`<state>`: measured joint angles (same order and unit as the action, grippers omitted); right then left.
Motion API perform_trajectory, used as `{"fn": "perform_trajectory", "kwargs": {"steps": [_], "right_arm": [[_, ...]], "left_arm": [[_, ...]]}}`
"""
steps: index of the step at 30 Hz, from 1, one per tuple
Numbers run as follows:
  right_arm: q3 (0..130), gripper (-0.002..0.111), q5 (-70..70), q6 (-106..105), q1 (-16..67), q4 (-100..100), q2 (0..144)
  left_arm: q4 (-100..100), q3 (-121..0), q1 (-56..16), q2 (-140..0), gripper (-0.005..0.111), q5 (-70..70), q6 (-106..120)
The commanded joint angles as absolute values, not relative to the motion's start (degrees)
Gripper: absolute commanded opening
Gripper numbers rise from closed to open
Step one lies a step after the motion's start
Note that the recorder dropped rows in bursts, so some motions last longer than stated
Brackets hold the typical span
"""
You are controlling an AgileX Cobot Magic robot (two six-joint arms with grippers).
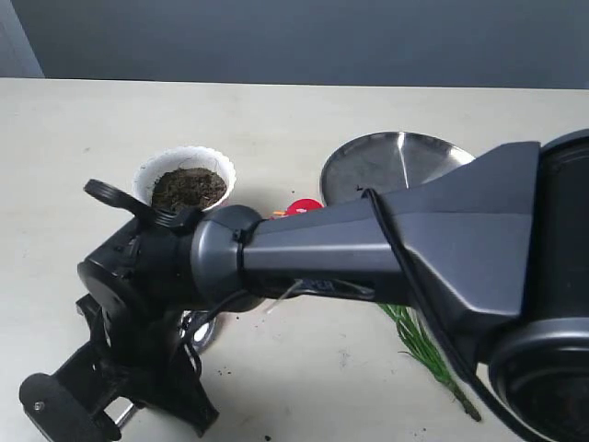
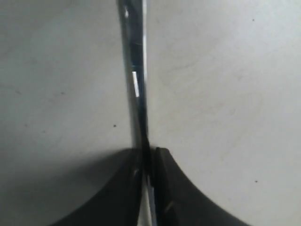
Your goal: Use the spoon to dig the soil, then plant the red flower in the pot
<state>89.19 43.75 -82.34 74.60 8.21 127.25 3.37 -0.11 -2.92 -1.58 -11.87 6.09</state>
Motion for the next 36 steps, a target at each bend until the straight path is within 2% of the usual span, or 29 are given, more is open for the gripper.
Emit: {"fn": "perform_trajectory", "kwargs": {"steps": [1, 8, 28, 36], "right_arm": [[89.3, 0.003, 43.8, -82.3, 74.3, 12.2, 127.3], [89.5, -0.001, 43.9, -79.3, 74.3, 12.0, 127.3], [89.5, -0.001, 41.7, -67.2, 73.6, 12.2, 126.3], [89.5, -0.001, 35.1, -54.3, 68.3, 21.4, 121.4]], "left_arm": [[3.1, 0.0, -3.0, -1.3, 0.0, -11.5, 5.8], [3.1, 0.0, -3.0, -1.3, 0.0, -11.5, 5.8], [3.1, 0.0, -3.0, -1.3, 0.0, -11.5, 5.8], [3.1, 0.0, -3.0, -1.3, 0.0, -11.5, 5.8]]}}
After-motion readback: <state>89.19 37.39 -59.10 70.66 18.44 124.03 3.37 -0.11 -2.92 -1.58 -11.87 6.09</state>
